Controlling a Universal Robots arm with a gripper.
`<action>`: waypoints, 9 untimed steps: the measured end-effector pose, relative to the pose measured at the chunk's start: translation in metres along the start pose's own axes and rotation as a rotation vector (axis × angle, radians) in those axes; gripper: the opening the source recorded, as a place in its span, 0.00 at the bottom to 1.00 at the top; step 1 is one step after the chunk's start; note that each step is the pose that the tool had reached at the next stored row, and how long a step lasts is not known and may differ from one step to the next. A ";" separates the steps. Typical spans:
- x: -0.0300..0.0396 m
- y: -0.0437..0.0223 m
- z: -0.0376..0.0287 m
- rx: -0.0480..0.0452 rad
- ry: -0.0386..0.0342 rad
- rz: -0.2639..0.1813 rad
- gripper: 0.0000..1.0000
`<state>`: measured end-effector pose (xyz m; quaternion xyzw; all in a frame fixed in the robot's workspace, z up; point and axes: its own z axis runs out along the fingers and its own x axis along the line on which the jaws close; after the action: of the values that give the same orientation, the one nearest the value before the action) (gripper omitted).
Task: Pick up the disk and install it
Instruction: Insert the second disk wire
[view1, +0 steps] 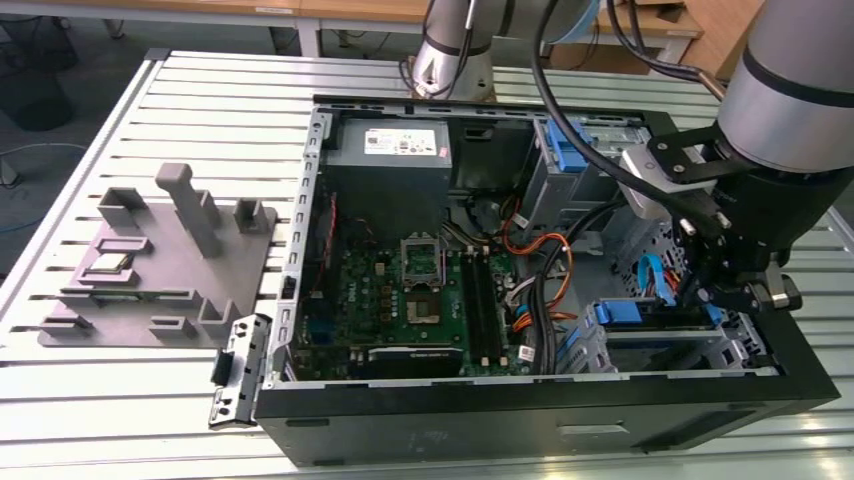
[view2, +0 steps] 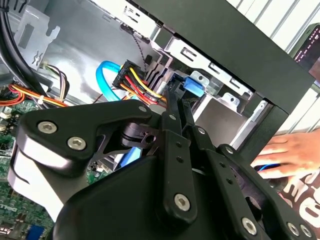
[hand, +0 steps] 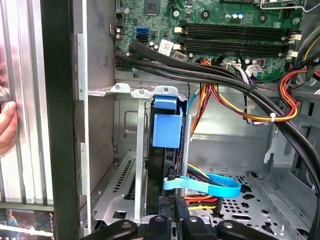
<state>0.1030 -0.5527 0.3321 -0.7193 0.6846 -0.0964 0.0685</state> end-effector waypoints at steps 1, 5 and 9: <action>0.0000 0.0000 0.0000 0.0000 0.0001 0.000 0.16; 0.0002 0.0000 -0.0001 0.0000 0.0003 0.000 0.16; 0.0012 0.0001 0.0000 0.0001 0.0002 0.000 0.16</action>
<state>0.1029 -0.5540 0.3321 -0.7192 0.6847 -0.0965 0.0685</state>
